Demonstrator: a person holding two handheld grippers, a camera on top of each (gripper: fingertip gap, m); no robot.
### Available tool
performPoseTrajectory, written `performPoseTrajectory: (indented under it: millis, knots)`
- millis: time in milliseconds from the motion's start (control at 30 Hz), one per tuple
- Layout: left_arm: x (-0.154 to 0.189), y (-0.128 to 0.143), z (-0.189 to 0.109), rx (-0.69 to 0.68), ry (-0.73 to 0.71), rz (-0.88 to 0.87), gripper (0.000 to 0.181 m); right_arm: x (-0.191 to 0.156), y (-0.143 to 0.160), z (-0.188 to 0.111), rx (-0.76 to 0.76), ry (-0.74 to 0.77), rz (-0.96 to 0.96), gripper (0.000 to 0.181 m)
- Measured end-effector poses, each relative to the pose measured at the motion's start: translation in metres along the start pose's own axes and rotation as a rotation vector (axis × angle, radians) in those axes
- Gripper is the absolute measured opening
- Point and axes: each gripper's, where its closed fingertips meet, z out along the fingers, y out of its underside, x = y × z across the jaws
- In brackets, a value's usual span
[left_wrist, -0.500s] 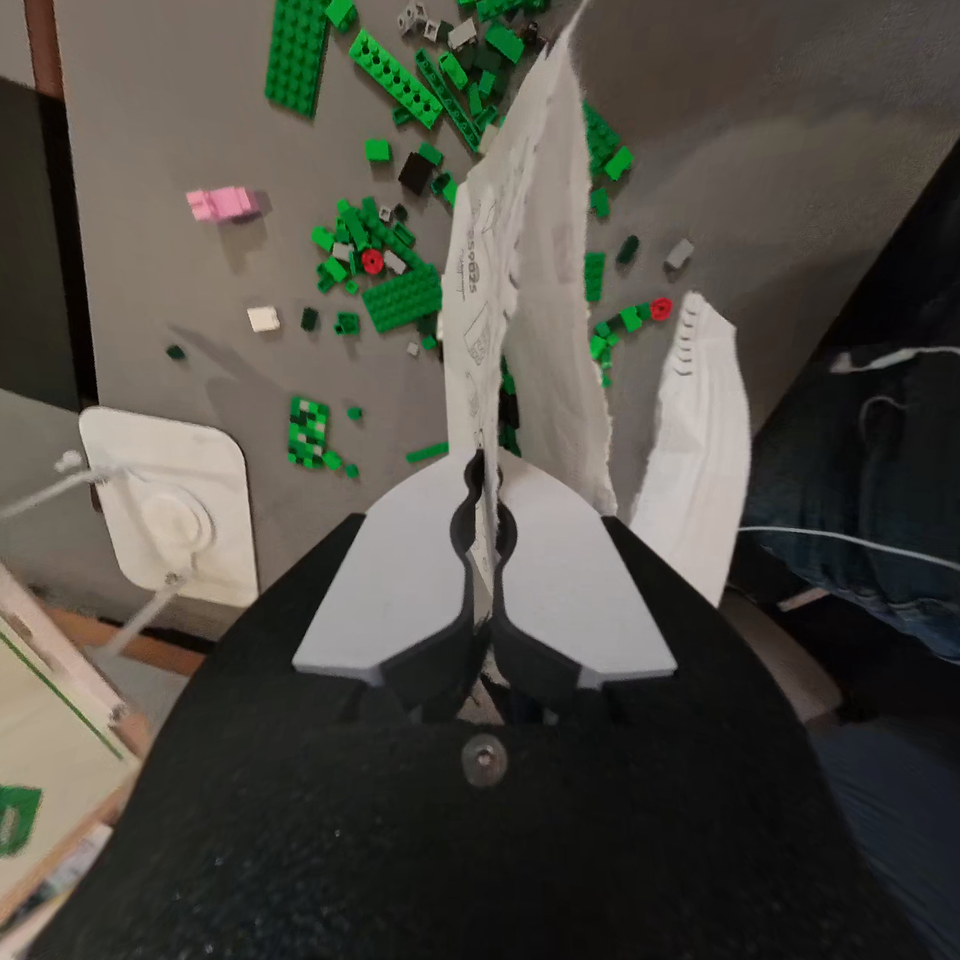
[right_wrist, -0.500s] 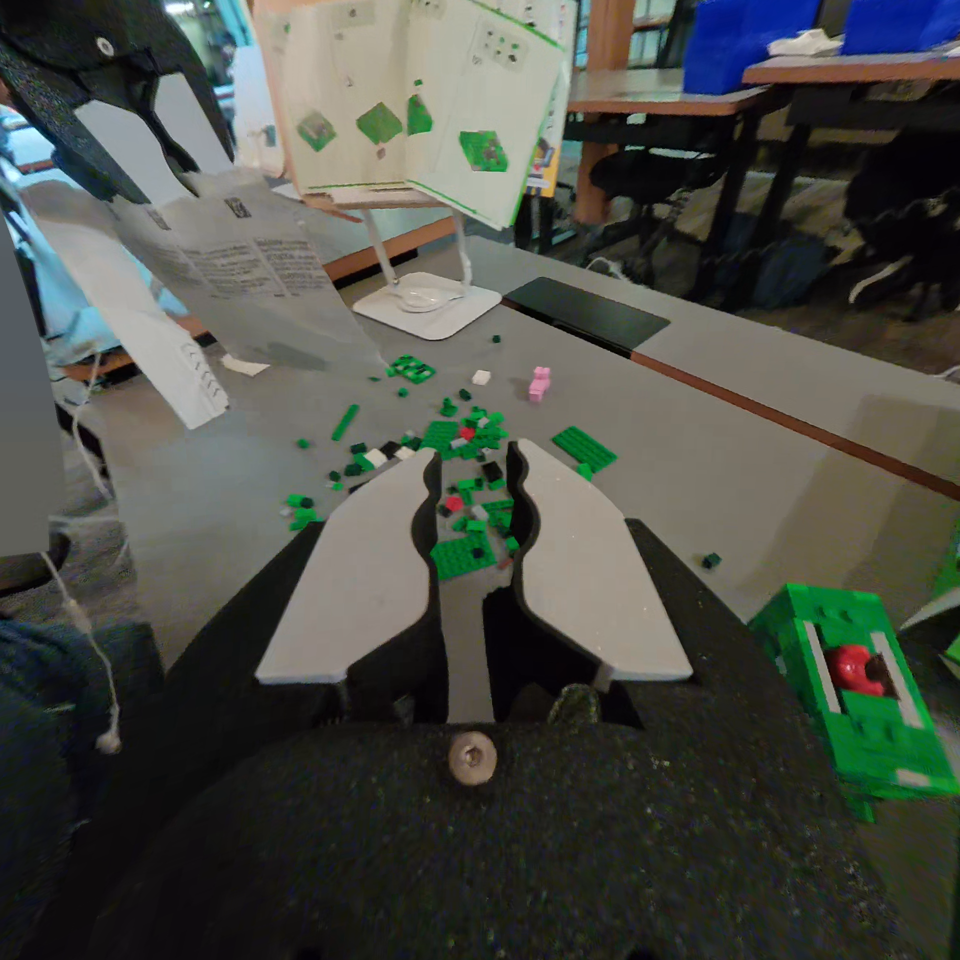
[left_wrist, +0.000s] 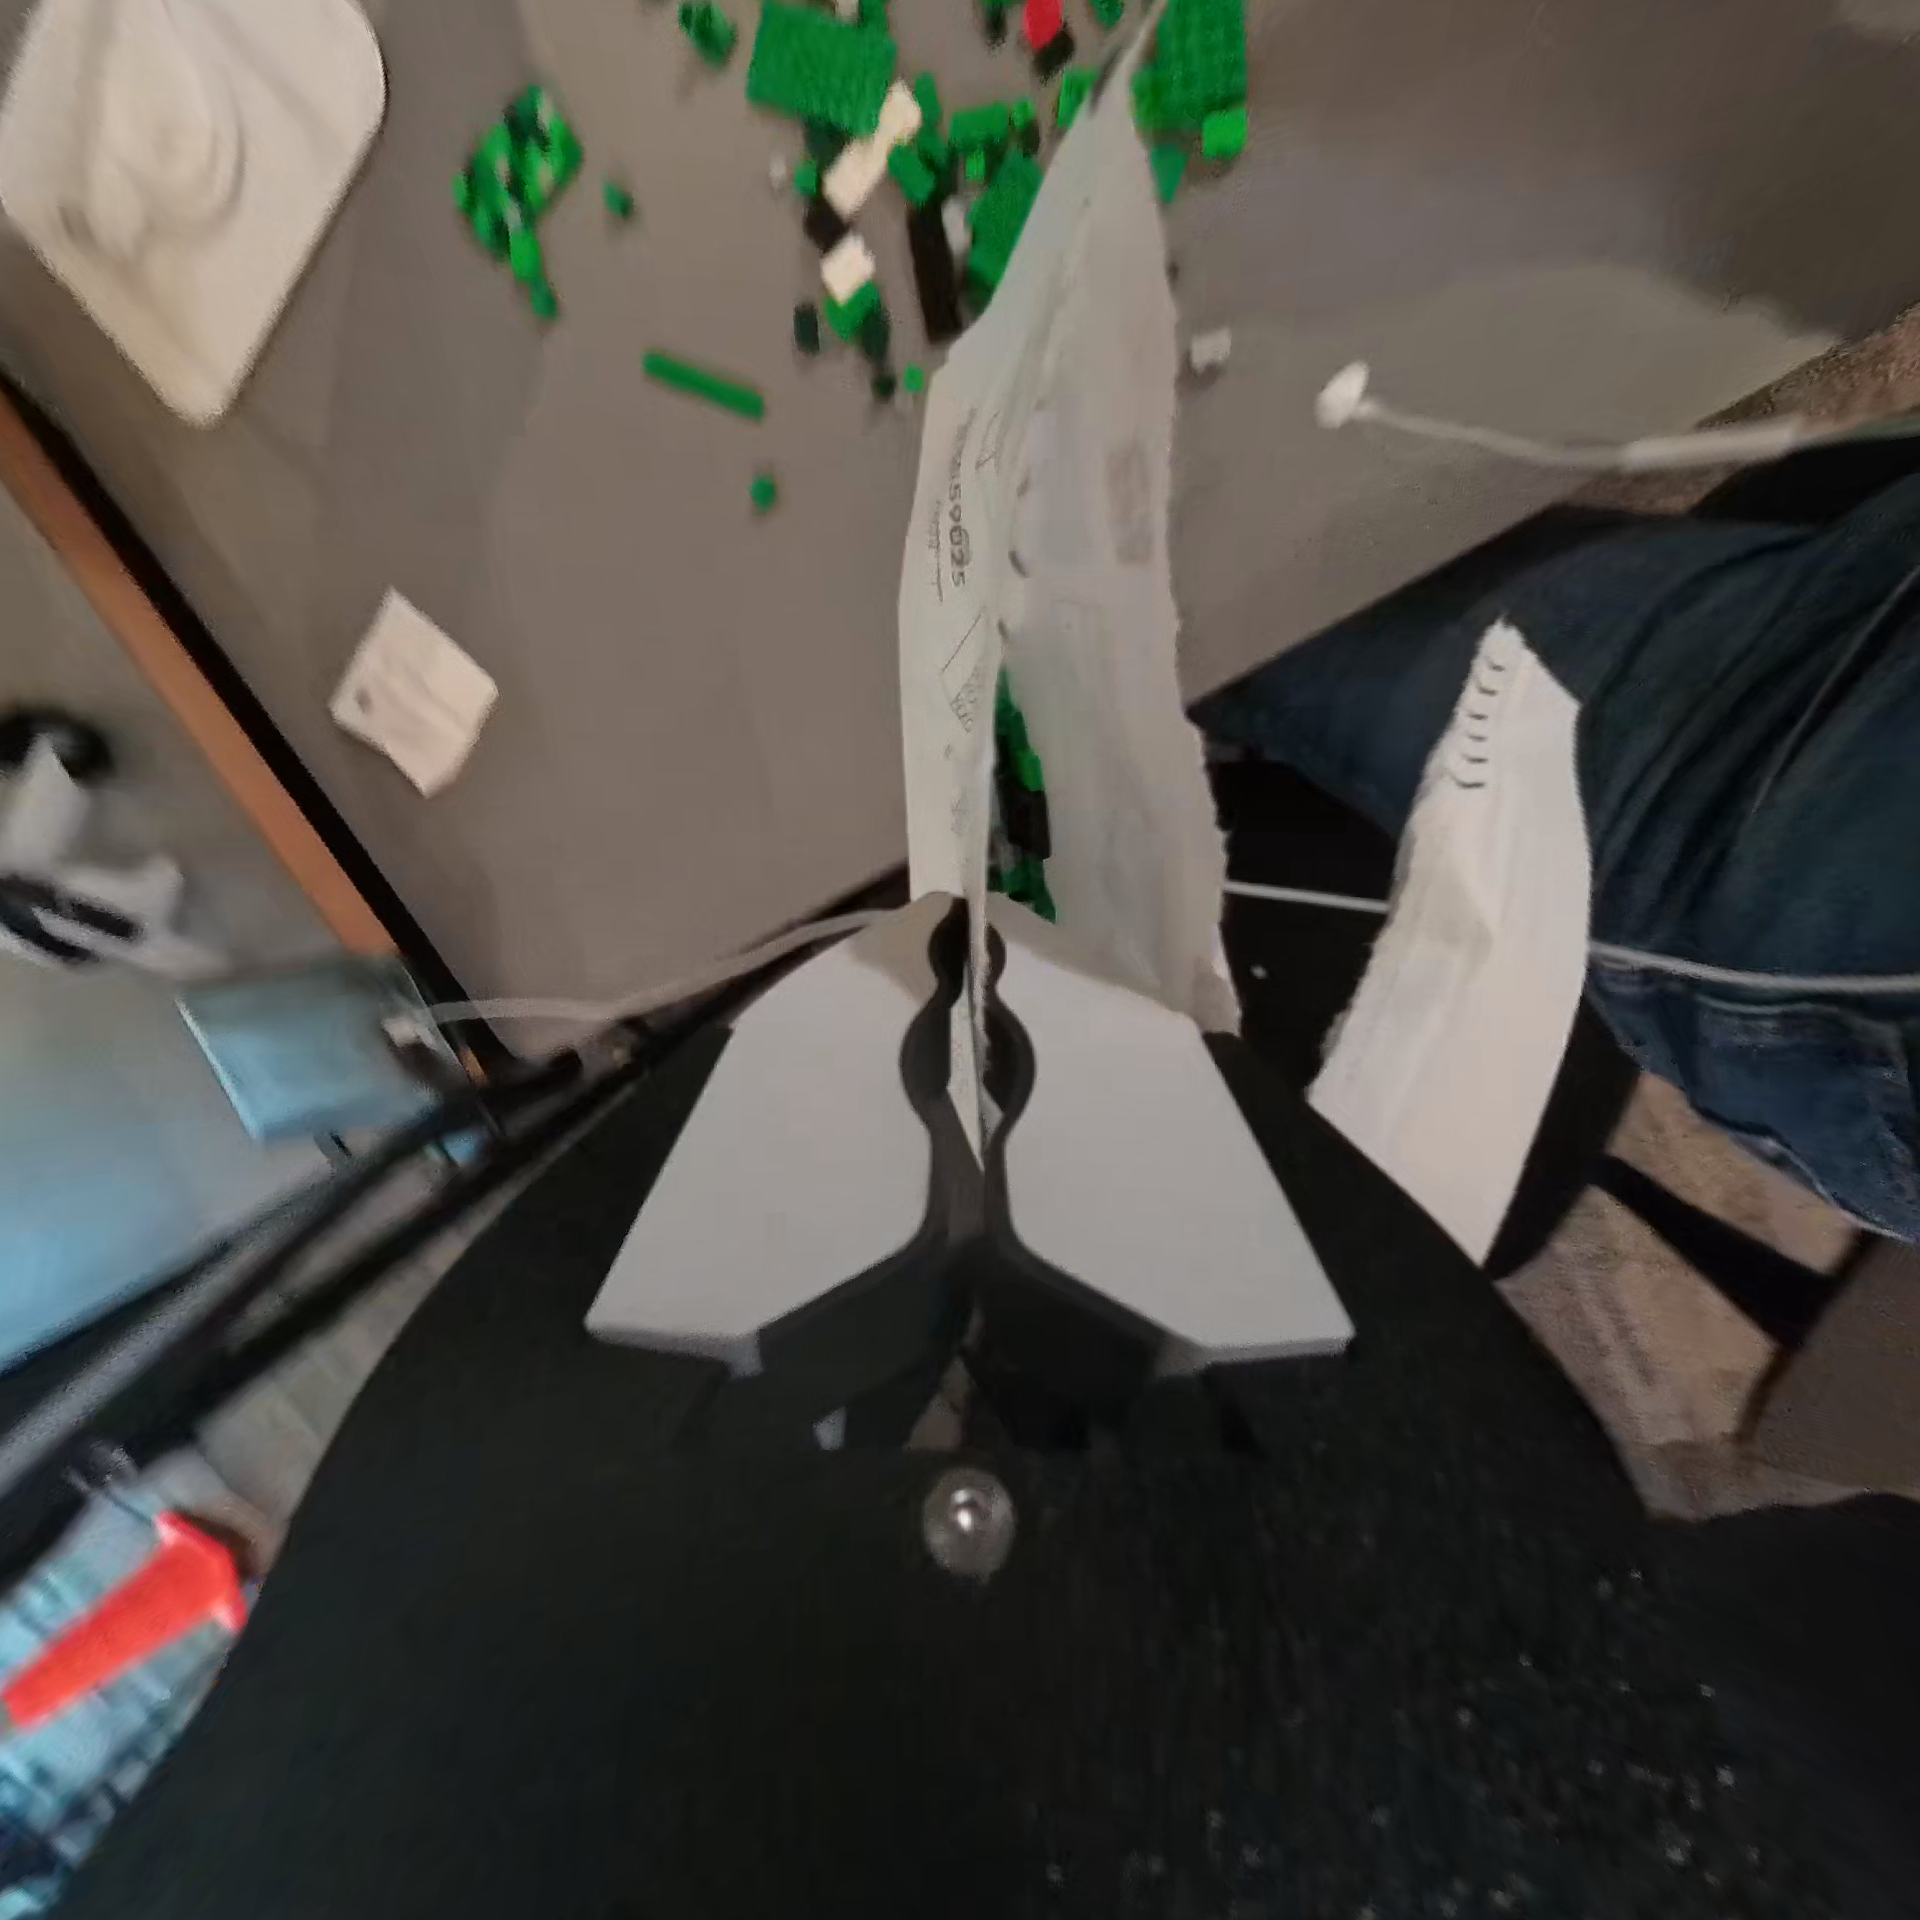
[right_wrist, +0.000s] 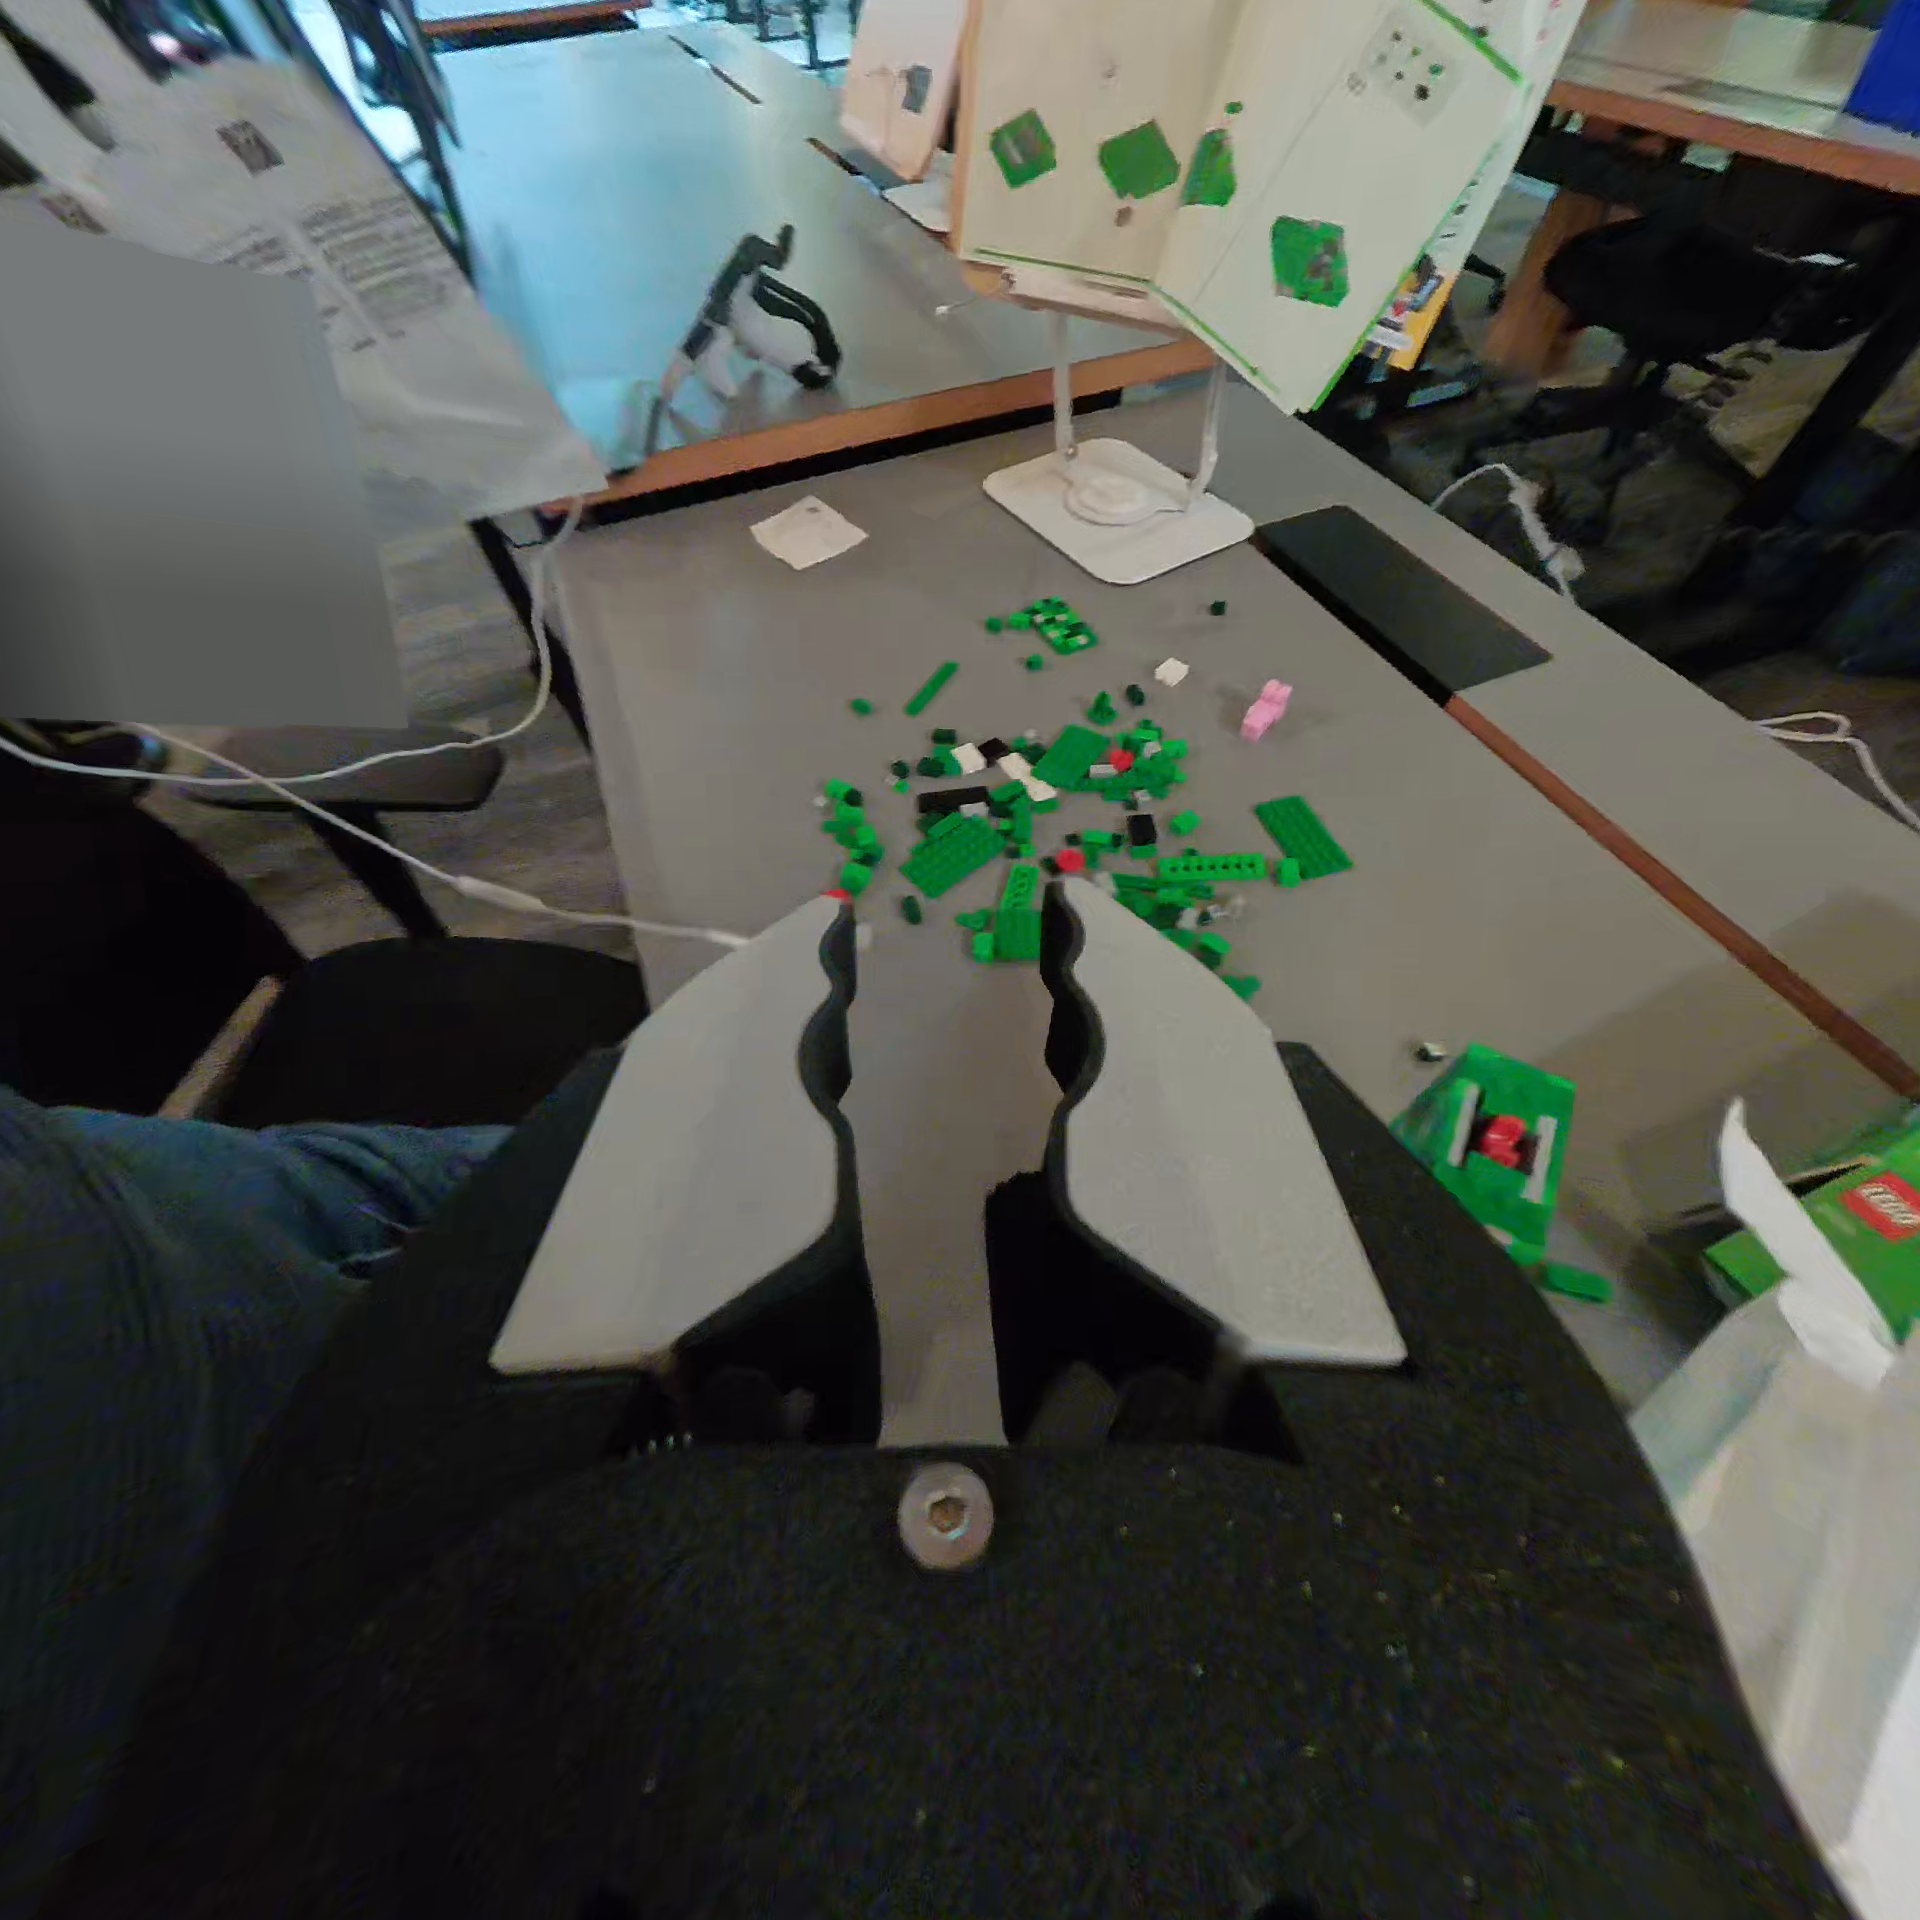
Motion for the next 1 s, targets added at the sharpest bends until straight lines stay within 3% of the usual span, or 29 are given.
performPoseTrajectory:
  millis: [133, 367, 600, 767, 1000]
  knots:
    - [0.042, 0.061, -0.033, -0.058, -0.04, -0.174, 0.0, -0.022, -0.003, -0.009, -0.005, -0.132, 0.004, 0.037]
    - [0.128, 0.154, -0.086, -0.111, -0.127, -0.429, 0.0, -0.057, -0.024, -0.004, 0.012, -0.313, -0.15, 0.039]
    - [0.217, 0.209, -0.126, -0.169, -0.146, -0.608, 0.0, -0.096, -0.021, 0.016, 0.012, -0.49, -0.156, 0.039]
    - [0.258, 0.241, -0.15, -0.214, -0.176, -0.705, 0.0, -0.145, -0.029, 0.048, 0.021, -0.644, -0.206, 0.038]
    - [0.278, 0.273, -0.135, -0.205, -0.177, -0.806, 0.0, -0.196, -0.03, 0.095, 0.042, -0.726, -0.333, 0.036]
